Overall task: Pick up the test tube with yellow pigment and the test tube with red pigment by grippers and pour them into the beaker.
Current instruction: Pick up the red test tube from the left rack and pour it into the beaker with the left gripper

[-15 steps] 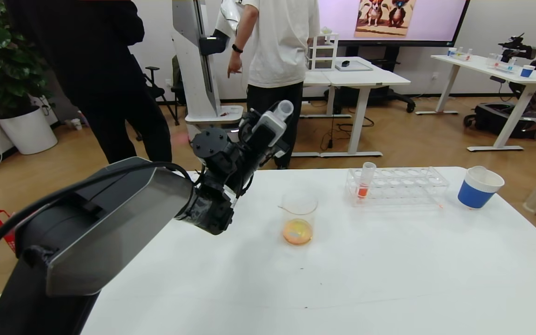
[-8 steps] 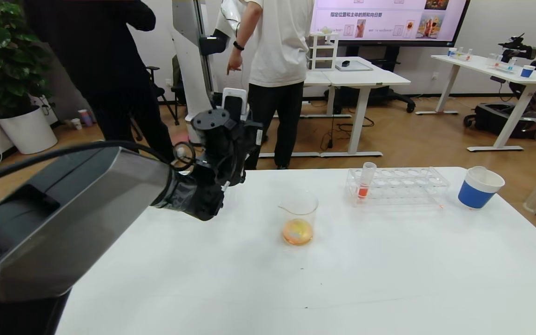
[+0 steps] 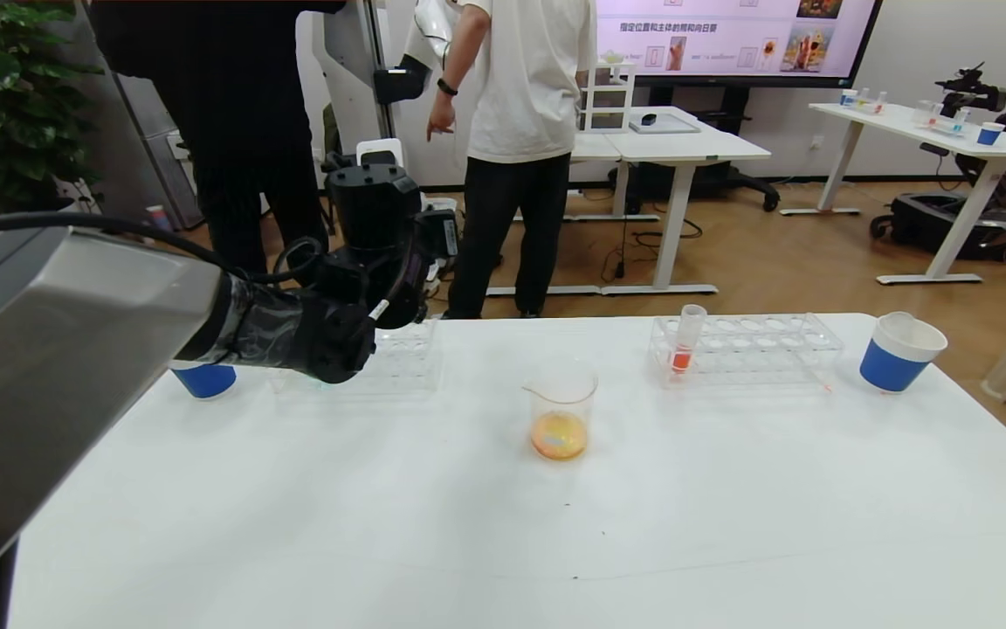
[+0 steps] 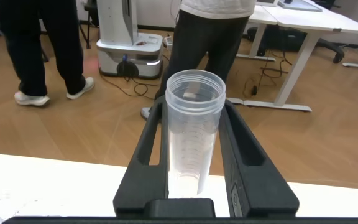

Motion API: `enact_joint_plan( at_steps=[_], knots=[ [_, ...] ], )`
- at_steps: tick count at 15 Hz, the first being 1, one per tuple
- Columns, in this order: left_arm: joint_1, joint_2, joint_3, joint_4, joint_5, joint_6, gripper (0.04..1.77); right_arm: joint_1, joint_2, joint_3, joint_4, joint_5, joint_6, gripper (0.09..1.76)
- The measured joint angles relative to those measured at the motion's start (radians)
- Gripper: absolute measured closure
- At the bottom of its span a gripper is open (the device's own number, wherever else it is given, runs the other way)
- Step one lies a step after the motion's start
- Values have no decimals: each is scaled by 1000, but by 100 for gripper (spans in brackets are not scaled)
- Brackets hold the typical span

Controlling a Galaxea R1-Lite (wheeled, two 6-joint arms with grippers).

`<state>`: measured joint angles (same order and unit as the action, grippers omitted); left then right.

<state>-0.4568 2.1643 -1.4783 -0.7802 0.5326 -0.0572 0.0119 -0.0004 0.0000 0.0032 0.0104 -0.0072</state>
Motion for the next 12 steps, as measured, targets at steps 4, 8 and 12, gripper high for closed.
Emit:
enact_joint_plan(
  at_steps=[4,8,12],
  knots=[
    [89,-32,38,-36,-13,8,130,0,0,0,0,0,0,11],
    [279,-92,155,-91,-124,5,130,0,0,0,0,0,0,11],
    [488,-131,291,-194,-252,4,130,0,0,0,0,0,0,11]
  ],
)
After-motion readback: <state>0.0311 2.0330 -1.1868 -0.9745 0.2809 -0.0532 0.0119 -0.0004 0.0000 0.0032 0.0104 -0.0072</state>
